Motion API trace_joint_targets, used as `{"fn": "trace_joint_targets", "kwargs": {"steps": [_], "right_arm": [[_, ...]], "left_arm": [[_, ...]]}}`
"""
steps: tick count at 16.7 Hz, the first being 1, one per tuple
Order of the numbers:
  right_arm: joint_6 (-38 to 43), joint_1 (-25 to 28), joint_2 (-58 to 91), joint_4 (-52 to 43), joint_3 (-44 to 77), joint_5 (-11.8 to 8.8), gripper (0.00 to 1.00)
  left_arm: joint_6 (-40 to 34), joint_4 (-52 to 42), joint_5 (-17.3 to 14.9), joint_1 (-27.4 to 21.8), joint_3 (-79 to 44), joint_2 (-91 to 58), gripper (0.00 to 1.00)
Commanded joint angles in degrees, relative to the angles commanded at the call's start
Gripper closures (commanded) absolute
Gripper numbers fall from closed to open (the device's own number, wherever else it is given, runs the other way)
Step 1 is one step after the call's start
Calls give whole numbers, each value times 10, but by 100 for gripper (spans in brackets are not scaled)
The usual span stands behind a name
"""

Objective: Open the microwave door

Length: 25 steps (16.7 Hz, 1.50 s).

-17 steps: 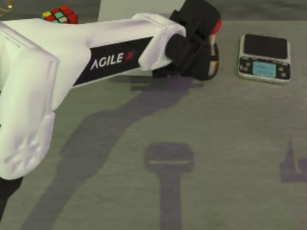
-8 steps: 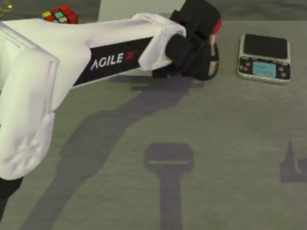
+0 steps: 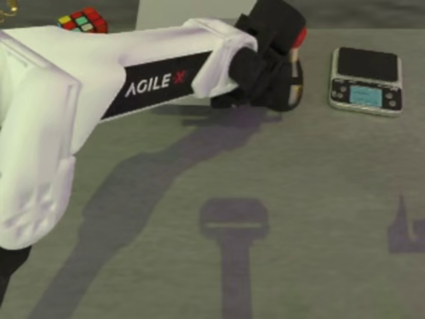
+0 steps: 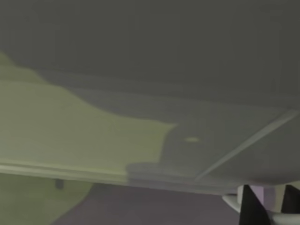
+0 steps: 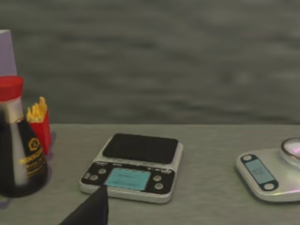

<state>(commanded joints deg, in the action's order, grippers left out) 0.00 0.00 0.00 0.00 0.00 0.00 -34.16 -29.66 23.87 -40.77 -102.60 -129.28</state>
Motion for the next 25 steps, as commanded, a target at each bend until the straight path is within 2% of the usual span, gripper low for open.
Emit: {"fn": "trace_joint_targets", "kwargs": {"steps": [6,25], "right_arm": [[0,0,0,0,0,0,0],[0,0,0,0,0,0,0]], "left_arm": [[32,31,-15,6,48,32,100],[32,31,-15,6,48,32,100]]}}
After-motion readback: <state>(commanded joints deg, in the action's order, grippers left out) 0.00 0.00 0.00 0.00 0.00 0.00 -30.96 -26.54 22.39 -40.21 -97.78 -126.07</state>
